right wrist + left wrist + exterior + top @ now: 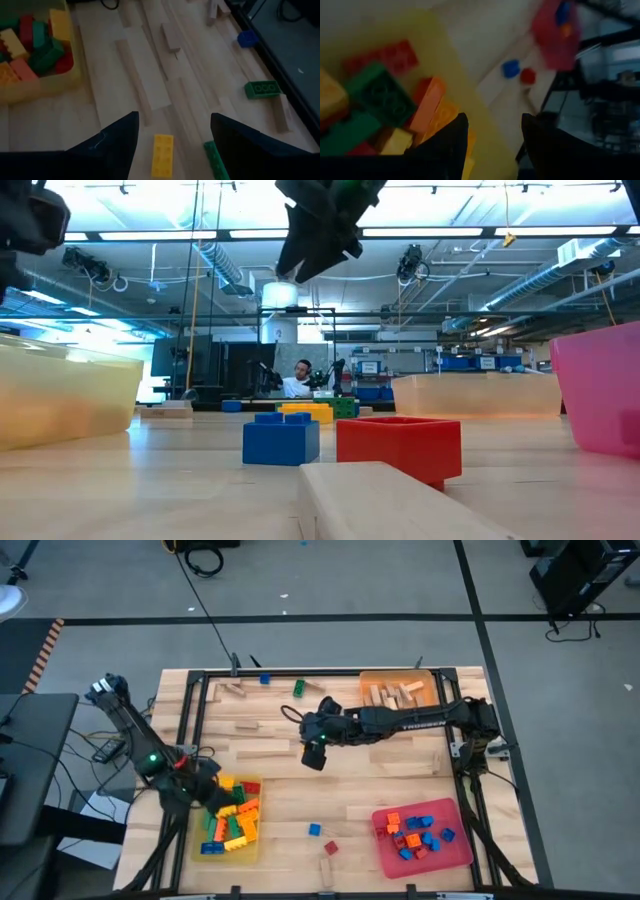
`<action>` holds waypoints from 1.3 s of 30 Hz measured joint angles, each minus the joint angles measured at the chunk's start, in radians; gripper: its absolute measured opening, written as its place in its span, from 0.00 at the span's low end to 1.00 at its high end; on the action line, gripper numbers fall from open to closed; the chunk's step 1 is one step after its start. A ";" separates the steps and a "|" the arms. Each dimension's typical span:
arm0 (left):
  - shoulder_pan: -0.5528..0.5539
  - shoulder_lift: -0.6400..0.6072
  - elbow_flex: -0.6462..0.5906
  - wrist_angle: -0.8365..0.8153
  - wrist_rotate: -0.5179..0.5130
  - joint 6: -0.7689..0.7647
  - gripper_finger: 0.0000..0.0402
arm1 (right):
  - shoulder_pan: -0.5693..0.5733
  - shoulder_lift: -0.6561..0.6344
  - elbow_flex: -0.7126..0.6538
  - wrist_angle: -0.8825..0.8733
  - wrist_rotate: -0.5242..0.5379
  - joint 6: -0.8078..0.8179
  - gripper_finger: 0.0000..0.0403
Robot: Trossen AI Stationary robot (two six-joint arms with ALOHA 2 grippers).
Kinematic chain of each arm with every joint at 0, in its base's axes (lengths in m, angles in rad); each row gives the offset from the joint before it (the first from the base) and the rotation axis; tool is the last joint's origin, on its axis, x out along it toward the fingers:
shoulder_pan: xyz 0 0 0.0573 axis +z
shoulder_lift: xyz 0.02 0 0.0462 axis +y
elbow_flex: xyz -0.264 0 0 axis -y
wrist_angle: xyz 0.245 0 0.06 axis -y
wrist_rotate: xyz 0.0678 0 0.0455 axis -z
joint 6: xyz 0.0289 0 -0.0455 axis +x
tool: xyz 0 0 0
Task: Sort blocks by size
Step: Put the brown block into the orange bin
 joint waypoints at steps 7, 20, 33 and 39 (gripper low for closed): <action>0.047 -0.135 0.000 -0.069 -0.224 0.219 0.48 | -0.008 0.000 0.000 0.035 -0.003 0.000 0.64; 0.480 -0.242 0.112 -0.420 -0.224 0.519 0.48 | -0.027 0.000 0.000 0.051 -0.002 0.024 0.63; 0.871 -0.164 0.312 -0.519 -0.167 1.136 0.47 | -0.082 0.000 0.000 0.084 0.002 0.179 0.62; 1.084 0.016 0.318 -0.445 -0.056 1.445 0.46 | -0.099 0.000 0.000 0.087 0.017 0.243 0.62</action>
